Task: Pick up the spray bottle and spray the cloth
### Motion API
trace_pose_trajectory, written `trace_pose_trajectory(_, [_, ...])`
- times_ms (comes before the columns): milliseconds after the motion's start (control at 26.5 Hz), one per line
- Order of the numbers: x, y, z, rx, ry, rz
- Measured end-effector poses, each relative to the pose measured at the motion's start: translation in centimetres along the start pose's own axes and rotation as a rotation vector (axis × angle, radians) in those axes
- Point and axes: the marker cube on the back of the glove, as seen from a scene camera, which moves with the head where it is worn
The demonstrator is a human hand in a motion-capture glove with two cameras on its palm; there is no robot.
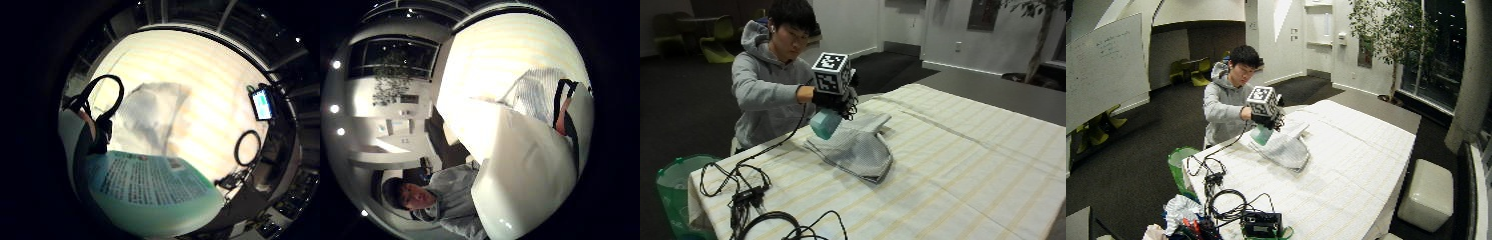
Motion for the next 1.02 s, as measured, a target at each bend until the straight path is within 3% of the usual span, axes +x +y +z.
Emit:
trace_pose_trajectory(452, [-1.0,0.5,7.6,-0.108,0.081,0.016])
trace_pose_trajectory(1017, [-3.0,2.0,4.0,-0.056,0.125,0.011])
